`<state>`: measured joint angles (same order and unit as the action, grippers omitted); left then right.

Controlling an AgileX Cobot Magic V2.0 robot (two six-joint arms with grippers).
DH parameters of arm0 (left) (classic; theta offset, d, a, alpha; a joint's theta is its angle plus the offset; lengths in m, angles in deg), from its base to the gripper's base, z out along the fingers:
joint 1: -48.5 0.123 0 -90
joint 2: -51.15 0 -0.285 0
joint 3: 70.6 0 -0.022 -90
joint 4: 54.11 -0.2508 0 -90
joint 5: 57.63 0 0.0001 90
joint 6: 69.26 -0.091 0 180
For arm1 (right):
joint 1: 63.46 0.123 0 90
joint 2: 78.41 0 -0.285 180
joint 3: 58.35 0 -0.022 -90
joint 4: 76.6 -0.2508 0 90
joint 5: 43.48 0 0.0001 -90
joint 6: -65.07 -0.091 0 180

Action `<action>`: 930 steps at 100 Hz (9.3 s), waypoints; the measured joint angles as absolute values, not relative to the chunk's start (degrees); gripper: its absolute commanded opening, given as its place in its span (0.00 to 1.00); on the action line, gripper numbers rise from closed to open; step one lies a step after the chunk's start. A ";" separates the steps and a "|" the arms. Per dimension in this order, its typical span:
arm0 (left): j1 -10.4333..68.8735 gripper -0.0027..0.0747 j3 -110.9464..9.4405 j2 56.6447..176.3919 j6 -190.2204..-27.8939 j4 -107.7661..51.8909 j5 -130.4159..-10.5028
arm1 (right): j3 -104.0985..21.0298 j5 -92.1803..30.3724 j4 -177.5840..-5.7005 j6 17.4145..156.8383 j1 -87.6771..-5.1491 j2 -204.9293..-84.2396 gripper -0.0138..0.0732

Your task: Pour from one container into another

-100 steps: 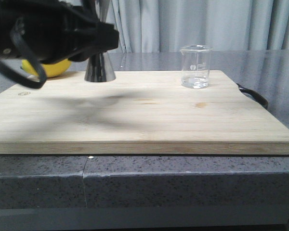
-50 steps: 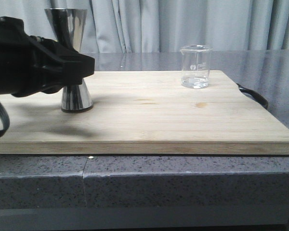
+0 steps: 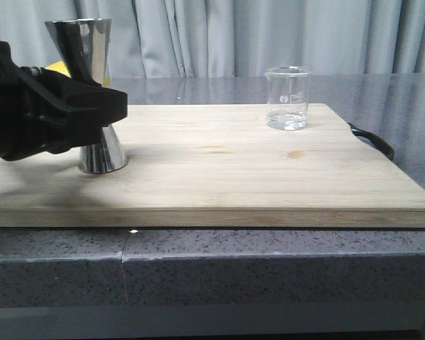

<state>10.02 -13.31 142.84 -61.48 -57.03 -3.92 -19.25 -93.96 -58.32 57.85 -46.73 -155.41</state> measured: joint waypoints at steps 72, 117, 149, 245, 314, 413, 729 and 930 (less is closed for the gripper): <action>10.02 0.27 -13.14 143.86 -61.48 -57.03 -0.81 | -19.25 -94.09 -58.32 57.85 -46.73 -155.41 0.91; 10.02 0.27 -13.14 143.86 -61.48 -57.13 -0.60 | -19.25 -94.17 -58.32 57.85 -46.73 -155.41 0.91; 10.02 0.50 -13.14 143.86 -61.48 -57.26 -0.60 | -19.25 -94.53 -58.32 57.85 -46.73 -155.41 0.91; 10.02 0.77 -12.60 143.42 -61.48 -56.25 -0.60 | -19.25 -94.82 -58.32 57.85 -46.73 -155.41 0.91; 10.02 0.77 -4.20 123.36 -56.69 -57.25 -8.66 | -19.25 -94.82 -58.44 57.85 -46.73 -155.41 0.91; 10.02 0.43 -32.99 77.56 -97.30 -36.78 -55.92 | -22.36 -51.83 -58.65 63.55 -51.35 -110.60 0.91; 47.68 0.01 6.87 58.69 -92.74 -37.12 -64.91 | 5.38 -32.91 -63.25 63.67 -51.39 -85.41 0.08; 47.72 0.01 6.87 58.69 -75.84 -51.27 -65.18 | 19.93 -40.96 -73.96 56.02 -59.16 -85.41 0.08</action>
